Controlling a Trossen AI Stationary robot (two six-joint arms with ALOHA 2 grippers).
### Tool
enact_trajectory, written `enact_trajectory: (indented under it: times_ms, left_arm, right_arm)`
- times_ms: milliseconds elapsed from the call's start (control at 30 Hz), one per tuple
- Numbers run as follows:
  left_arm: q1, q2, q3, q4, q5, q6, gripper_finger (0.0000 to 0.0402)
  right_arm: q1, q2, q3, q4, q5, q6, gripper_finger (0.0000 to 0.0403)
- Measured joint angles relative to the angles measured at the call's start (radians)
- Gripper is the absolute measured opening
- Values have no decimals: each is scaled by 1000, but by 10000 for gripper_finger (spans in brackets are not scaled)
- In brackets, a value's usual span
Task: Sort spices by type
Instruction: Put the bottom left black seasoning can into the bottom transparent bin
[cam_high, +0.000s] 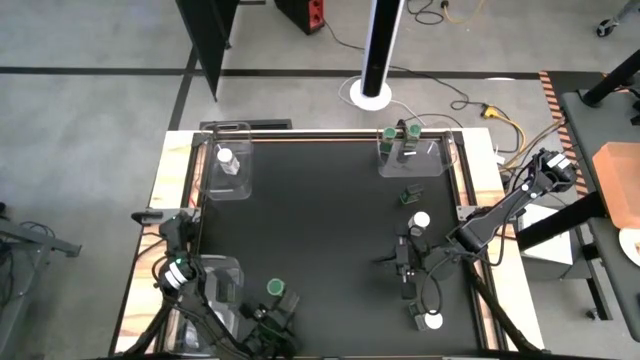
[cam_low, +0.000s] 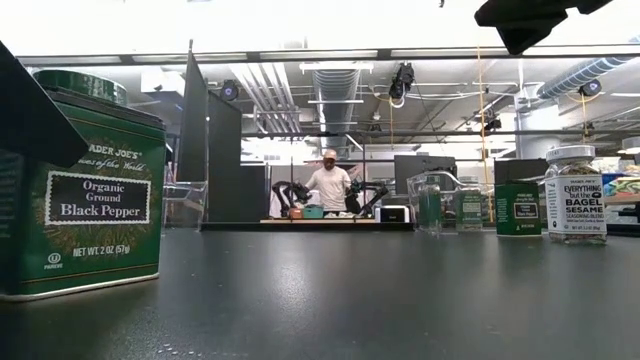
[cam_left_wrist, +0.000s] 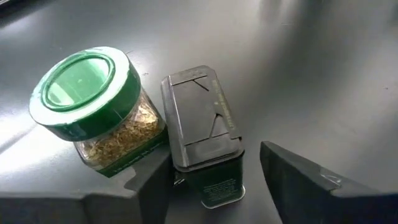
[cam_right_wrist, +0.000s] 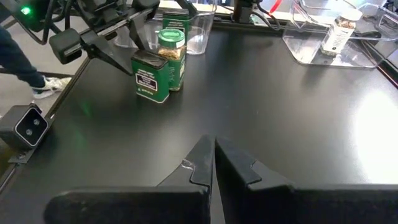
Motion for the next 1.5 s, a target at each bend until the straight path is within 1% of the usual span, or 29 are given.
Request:
enact_trajectory:
  times_ms: [233, 367, 500, 733, 833, 933, 1033, 1167, 1233, 1367, 1500]
  left_arm:
    - [2, 0, 0, 10, -2, 15, 144]
    - [4, 0, -1, 15, -5, 15, 122]
    - [7, 0, -4, 19, -10, 14, 126]
    - [9, 0, -17, 38, -9, 8, 174]
    - [11, 0, -40, 77, -17, 8, 186]
    - [17, 0, -75, 130, -18, 4, 189]
    - [22, 0, -90, 146, -25, -3, 184]
    - [22, 0, -89, 140, -102, -3, 164]
    - [22, 0, -89, 135, -104, -3, 146]
    - [23, 0, -89, 134, -108, -3, 97]
    - [23, 0, -89, 135, -108, -3, 97]
  right_arm:
    - [0, 0, 0, 0, 0, 0, 9]
    - [0, 0, -1, 0, 0, 1, 9]
    - [0, 0, -8, -2, 0, 2, 9]
    - [0, 0, -8, -1, 0, 3, 9]
    - [0, 0, -8, -3, 0, 3, 9]
    - [0, 0, -8, -3, 0, 3, 9]
    - [0, 0, -8, -3, 0, 3, 9]
    - [0, 0, -8, -3, 0, 3, 9]
    - [0, 0, -8, -3, -1, 3, 9]
    - [0, 0, -8, -3, 0, 3, 9]
    - [0, 0, -8, -3, 0, 3, 9]
